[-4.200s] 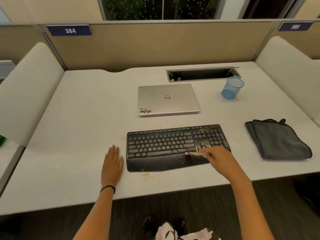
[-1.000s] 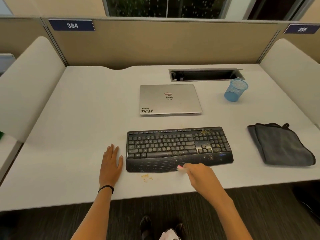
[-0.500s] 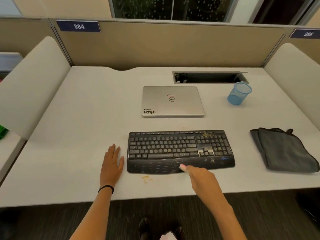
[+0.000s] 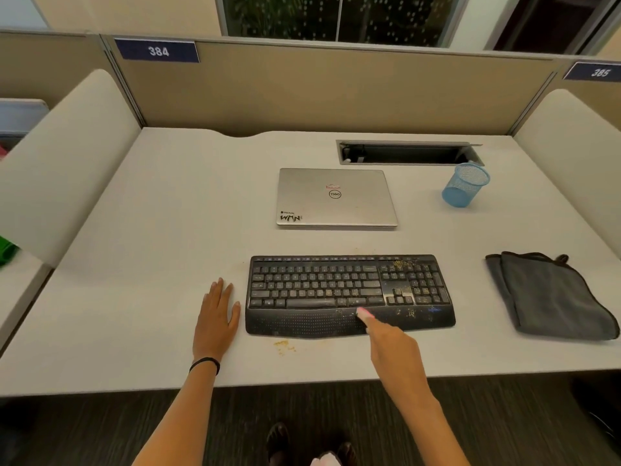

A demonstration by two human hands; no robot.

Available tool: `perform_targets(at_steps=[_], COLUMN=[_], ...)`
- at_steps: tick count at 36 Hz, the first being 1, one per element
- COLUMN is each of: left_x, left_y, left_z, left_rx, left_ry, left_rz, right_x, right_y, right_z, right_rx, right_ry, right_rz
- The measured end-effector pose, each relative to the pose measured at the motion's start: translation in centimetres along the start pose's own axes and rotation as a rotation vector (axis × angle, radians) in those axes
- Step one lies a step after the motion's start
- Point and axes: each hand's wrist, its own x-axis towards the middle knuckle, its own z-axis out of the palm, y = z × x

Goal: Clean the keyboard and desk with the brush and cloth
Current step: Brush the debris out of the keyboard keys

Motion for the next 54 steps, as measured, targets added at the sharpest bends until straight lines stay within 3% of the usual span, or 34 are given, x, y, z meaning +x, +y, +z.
perform_targets(at_steps=[10,16,19,35,43,46,54], left_x=[0.0,-0.1,-0.1,-0.2,-0.3,-0.3,-0.4], left_y=[0.3,0.6,0.6,0.7,0.7,0.6,0.7], left_z=[-0.1,-0.3,-0.3,-0.4,-0.4,-0.4,-0.4], left_rx=[-0.005,-0.01,-0.011,-0.014,-0.007,-0.003,-0.005], left_ry=[0.002,0.003,0.004,0.016,0.021,0.024,0.022], left_rz=[-0.017,-0.018,-0.017,-0.003,0.007,0.011,0.014], right_x=[-0.3,0.1,0.3,-1.3,-1.6,-1.5,-0.4], right_y=[-0.8,1.2,1.5,-1.8,-1.9,-1.0,-0.1], right_z=[-2.1,-1.8,-1.8,0.4,-1.2,-1.3,-0.3], right_rx=[0.177,0.202,0.195,-0.008,0.135,0.123,-0.035], right_ry=[-0.202,0.058,0.087,-0.031,-0.277,-0.078,0.117], right_rz=[-0.168,0.041,0.101,-0.223,-0.302,-0.351,-0.076])
